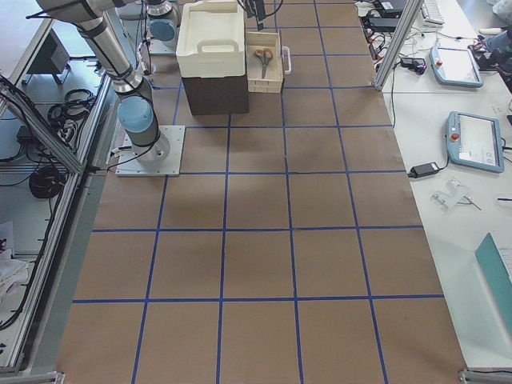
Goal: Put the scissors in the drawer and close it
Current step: 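Raise the right gripper out of the drawer and back to rest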
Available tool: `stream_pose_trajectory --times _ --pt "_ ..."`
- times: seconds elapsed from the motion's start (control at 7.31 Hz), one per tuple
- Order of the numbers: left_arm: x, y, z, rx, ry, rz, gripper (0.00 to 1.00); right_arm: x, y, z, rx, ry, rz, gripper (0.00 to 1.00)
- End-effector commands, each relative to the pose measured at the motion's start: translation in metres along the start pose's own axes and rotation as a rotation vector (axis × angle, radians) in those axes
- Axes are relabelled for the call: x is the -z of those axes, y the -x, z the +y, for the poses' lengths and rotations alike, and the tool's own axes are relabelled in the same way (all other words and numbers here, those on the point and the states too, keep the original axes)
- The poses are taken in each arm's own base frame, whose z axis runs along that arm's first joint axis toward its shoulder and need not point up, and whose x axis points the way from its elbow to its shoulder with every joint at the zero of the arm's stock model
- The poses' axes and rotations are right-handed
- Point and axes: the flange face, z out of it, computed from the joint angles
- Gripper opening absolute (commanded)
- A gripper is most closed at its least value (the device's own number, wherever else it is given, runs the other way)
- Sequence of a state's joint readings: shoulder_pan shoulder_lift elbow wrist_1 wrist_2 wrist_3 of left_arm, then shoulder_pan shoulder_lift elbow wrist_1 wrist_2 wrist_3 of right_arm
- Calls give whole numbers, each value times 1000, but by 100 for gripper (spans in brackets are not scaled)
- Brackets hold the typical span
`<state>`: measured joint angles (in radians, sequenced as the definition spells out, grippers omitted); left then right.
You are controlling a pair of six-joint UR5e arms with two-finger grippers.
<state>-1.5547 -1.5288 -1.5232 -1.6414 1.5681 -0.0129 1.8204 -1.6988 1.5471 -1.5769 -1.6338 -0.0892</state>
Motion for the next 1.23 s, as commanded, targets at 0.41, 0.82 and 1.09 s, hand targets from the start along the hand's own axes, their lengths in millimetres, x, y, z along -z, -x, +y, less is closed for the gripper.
stream_pose_trajectory --times 0.41,0.82,1.09 --pt "-11 -3 -7 -4 16 -1 100 6 -65 -9 -345 -21 -11 100" --pt "-35 -28 -41 -49 -7 8 100 3 -65 -9 -345 -13 -14 100" --pt "-67 -73 -82 -99 -112 77 100 1 -65 -8 -345 -1 -13 100"
